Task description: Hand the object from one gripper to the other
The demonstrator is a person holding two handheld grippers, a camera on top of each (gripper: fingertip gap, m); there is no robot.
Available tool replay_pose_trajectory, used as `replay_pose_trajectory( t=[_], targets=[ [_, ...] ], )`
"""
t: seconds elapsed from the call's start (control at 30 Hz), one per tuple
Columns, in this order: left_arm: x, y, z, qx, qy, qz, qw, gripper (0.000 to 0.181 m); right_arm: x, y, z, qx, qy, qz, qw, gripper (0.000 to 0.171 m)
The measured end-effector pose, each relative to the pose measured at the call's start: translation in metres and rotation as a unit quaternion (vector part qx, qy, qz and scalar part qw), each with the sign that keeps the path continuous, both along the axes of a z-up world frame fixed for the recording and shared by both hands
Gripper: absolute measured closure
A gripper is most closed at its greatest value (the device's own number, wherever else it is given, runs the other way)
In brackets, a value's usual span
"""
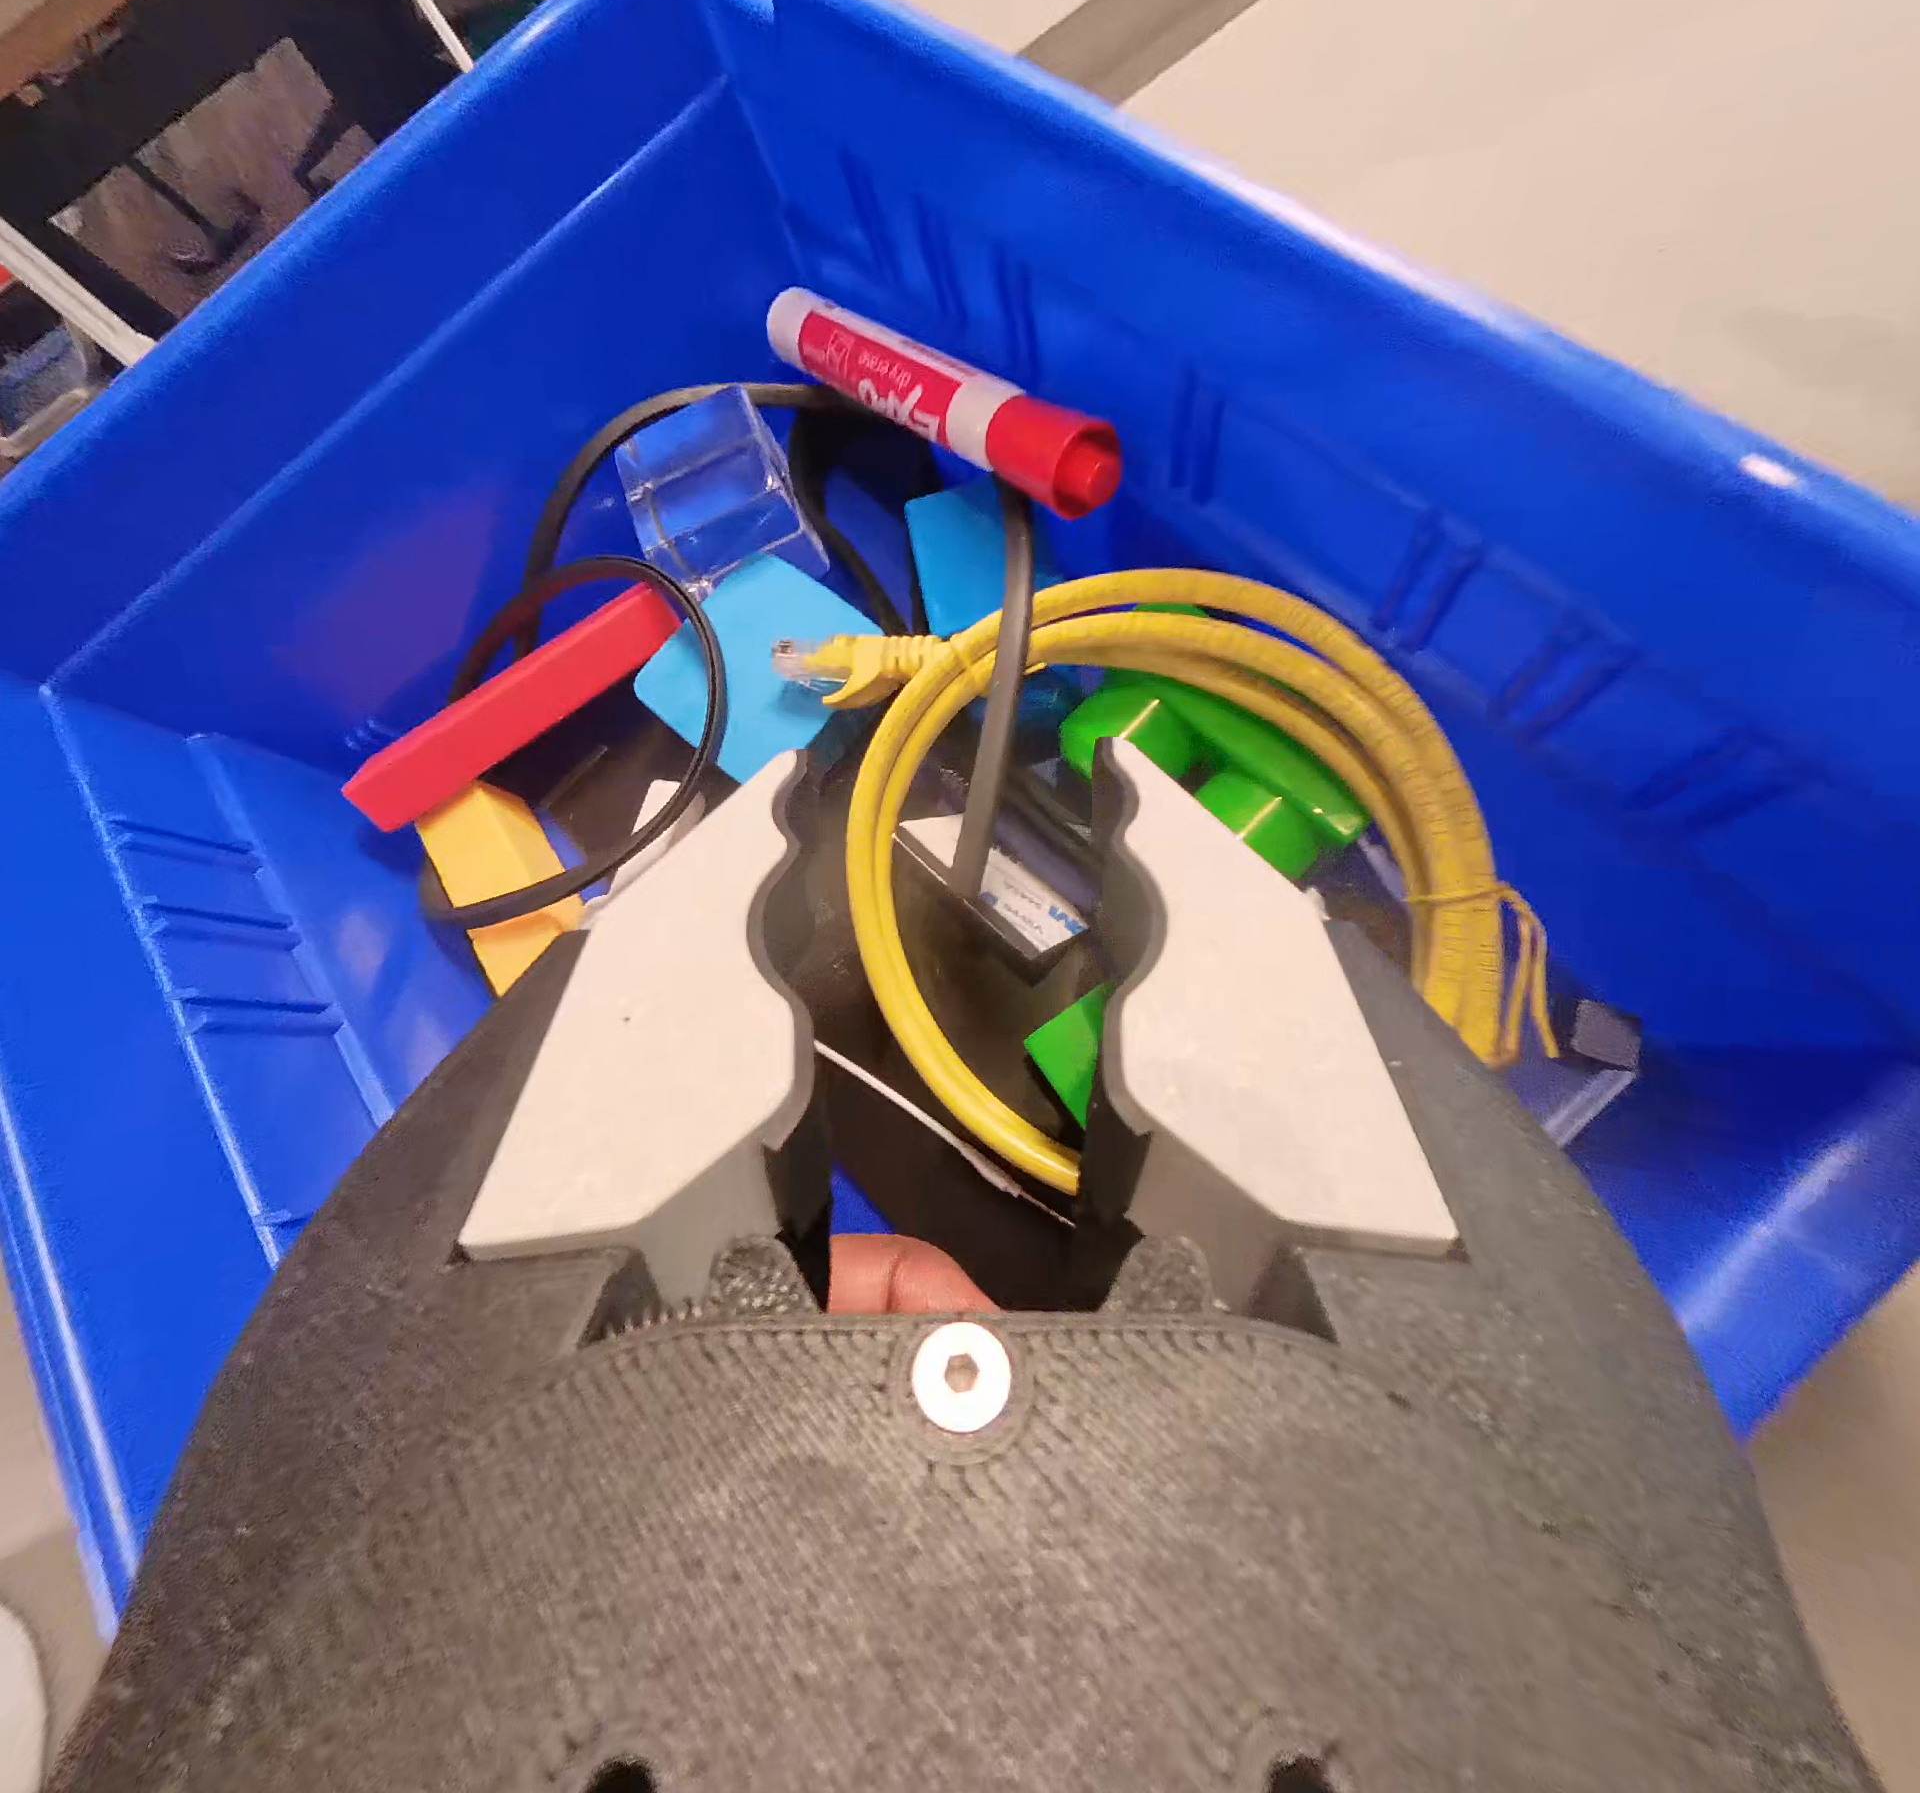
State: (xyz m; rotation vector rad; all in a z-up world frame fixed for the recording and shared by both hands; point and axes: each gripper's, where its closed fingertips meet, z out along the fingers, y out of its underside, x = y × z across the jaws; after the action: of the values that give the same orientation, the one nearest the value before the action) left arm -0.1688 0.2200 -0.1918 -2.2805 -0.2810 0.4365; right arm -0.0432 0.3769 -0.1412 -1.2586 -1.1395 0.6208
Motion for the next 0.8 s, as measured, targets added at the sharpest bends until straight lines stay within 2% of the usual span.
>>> replay_pose_trajectory(
  t=[0.1, 0.13, 0.23, 0.37, 0.57, 0.67, 0.8],
  targets=[
    [-0.007, -0.003, -0.008, -0.026, 0.033, 0.010, 0.999, 0.131, 0.005, -0.002, -0.001, 0.007, -0.003, -0.002, 1.000, 0.141],
    [-0.009, -0.004, -0.010, -0.032, 0.045, 0.014, 0.998, 0.137, 0.006, -0.003, -0.001, 0.009, -0.005, -0.002, 1.000, 0.141],
    [-0.009, -0.004, -0.009, -0.031, 0.065, 0.011, 0.997, 0.170, 0.004, -0.003, -0.003, 0.010, -0.012, -0.002, 1.000, 0.141],
    [-0.005, -0.003, 0.009, -0.007, 0.080, 0.006, 0.997, 0.177, 0.001, -0.004, -0.004, 0.017, -0.019, 0.003, 1.000, 0.141],
    [0.012, -0.004, 0.084, 0.139, 0.091, -0.011, 0.986, 0.177, -0.002, -0.006, 0.002, 0.028, -0.020, 0.007, 0.999, 0.141],
    [0.027, -0.012, 0.136, 0.244, 0.103, -0.052, 0.963, 0.178, -0.003, -0.013, 0.009, 0.040, -0.015, 0.012, 0.999, 0.141],
    [0.039, -0.034, 0.188, 0.358, 0.089, -0.080, 0.926, 0.178, -0.005, -0.033, 0.035, 0.068, 0.014, 0.019, 0.997, 0.141]
  ],
)
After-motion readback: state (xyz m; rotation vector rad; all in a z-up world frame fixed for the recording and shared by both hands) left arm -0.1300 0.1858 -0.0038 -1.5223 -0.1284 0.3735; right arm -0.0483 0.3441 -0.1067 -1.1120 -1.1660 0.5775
